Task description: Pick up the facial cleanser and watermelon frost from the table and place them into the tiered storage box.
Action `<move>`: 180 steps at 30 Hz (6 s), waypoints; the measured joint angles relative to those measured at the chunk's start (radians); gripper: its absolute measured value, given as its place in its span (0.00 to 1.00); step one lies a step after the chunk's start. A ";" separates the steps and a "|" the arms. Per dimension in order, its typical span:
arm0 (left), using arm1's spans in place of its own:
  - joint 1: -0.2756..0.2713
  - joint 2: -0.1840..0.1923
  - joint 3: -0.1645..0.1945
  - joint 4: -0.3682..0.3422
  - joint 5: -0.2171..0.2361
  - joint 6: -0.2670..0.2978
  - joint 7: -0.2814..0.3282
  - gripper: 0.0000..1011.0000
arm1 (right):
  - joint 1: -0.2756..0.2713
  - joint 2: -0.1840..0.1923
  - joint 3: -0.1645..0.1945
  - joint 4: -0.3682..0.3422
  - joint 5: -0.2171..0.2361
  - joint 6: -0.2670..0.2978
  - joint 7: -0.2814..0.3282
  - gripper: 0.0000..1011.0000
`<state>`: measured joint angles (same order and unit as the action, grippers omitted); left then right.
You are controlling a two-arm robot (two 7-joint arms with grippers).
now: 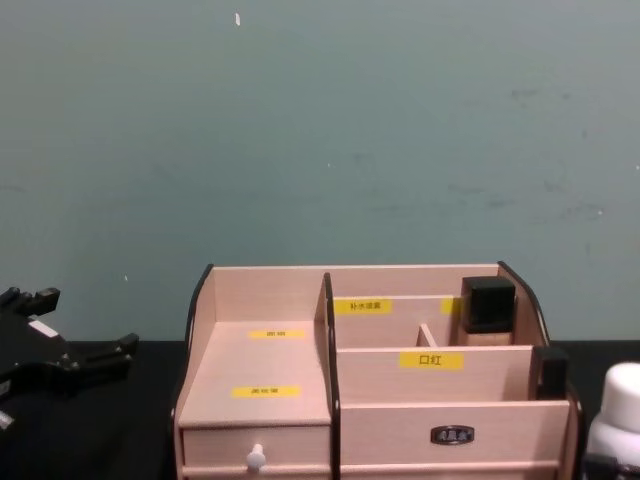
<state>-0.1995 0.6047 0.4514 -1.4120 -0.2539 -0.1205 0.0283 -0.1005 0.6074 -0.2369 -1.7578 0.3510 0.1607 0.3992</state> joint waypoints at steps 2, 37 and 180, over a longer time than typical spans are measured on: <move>0.000 0.000 0.000 0.000 0.000 0.000 0.000 0.99 | 0.000 0.000 0.000 0.000 0.000 0.000 0.000 0.61; 0.000 0.000 0.000 0.000 0.000 0.000 0.000 0.99 | -0.018 0.030 0.026 -0.088 0.024 0.000 0.005 0.60; 0.000 0.000 0.000 0.000 0.000 0.000 0.000 0.99 | 0.570 -0.323 -0.230 0.430 -0.130 0.079 0.009 0.60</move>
<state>-0.1995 0.6047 0.4514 -1.4120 -0.2539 -0.1205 0.0283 0.4696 0.2844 -0.4668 -1.3276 0.2208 0.2397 0.4081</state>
